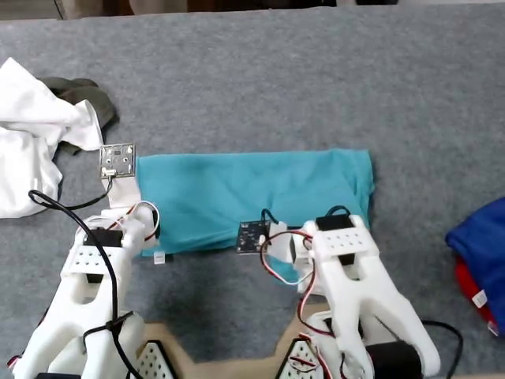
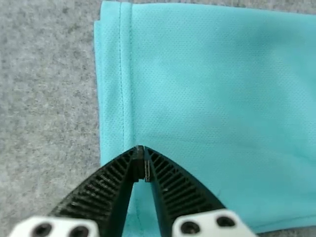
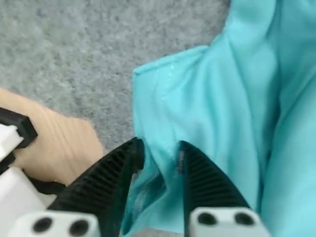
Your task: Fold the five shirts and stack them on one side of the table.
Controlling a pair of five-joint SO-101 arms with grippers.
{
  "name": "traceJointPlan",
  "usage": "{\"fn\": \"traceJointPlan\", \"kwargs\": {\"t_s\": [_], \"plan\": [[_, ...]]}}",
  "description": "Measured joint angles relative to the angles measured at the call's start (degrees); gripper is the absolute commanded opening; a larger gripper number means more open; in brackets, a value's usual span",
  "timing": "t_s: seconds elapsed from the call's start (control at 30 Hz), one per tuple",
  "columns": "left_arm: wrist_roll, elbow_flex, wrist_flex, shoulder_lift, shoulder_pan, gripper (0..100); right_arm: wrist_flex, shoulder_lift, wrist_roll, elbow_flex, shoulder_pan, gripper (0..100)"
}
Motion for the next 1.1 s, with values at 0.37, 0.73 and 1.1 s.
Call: {"fn": "traceJointPlan", "kwargs": {"t_s": [0.37,0.73,1.1], "plan": [[0.0,0.0,0.0,0.0,0.0,2,-0.09,4.04,-0.62,-1.67,-1.67,0.9],[0.0,0.0,0.0,0.0,0.0,2,8.62,-2.02,-1.67,-3.08,-1.85,0.5],[0.0,0.0,0.0,0.0,0.0,2,18.02,1.14,-4.04,-20.75,-1.85,0.5]]}}
